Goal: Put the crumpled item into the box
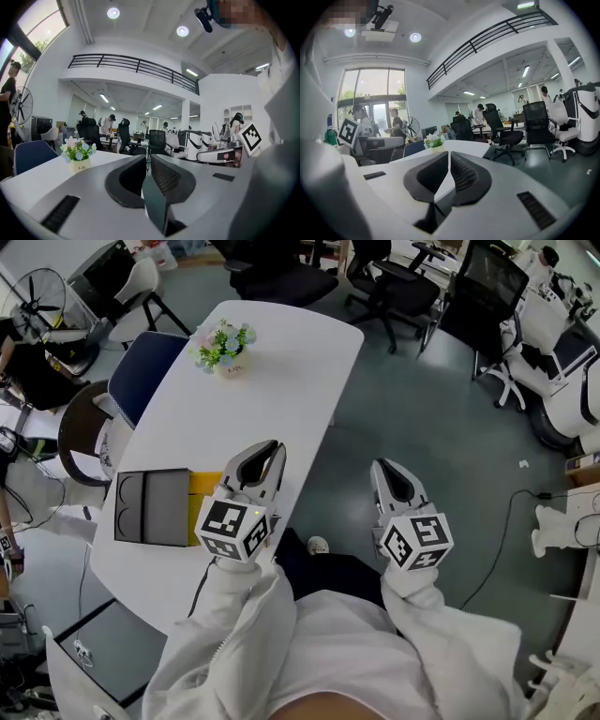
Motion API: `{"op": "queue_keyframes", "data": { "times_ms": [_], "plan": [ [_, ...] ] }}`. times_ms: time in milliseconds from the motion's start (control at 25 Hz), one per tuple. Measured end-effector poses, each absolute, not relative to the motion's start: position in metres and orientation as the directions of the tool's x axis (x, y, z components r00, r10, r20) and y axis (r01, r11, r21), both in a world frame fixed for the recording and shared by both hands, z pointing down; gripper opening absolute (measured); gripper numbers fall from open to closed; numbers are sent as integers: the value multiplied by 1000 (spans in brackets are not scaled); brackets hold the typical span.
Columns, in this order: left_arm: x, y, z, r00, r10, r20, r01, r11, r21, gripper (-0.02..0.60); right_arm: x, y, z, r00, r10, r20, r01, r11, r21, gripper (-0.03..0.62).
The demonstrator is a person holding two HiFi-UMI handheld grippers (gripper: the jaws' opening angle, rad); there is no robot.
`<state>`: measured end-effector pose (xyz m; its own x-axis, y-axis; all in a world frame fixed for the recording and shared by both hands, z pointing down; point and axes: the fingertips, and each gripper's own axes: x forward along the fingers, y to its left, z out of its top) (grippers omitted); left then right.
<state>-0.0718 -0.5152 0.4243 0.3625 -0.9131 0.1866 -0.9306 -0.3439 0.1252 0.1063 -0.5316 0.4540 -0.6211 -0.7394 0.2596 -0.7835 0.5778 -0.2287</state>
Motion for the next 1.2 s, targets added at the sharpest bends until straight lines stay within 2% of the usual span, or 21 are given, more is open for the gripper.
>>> {"op": "queue_keyframes", "data": {
  "times_ms": [160,480,1200],
  "plan": [
    [-56,-517,418,366,-919,148,-930,-355,93,20,124,-529,441,-594,-772,226,-804,562,-195,38],
    [-48,-513,421,343,-928,143,-938,-332,97,15,154,-531,435,-510,-835,205,-859,485,-162,37],
    [-43,-508,425,361,-923,135,-930,-345,129,15,151,-529,439,-512,-831,218,-859,487,-160,37]
  ]
}}
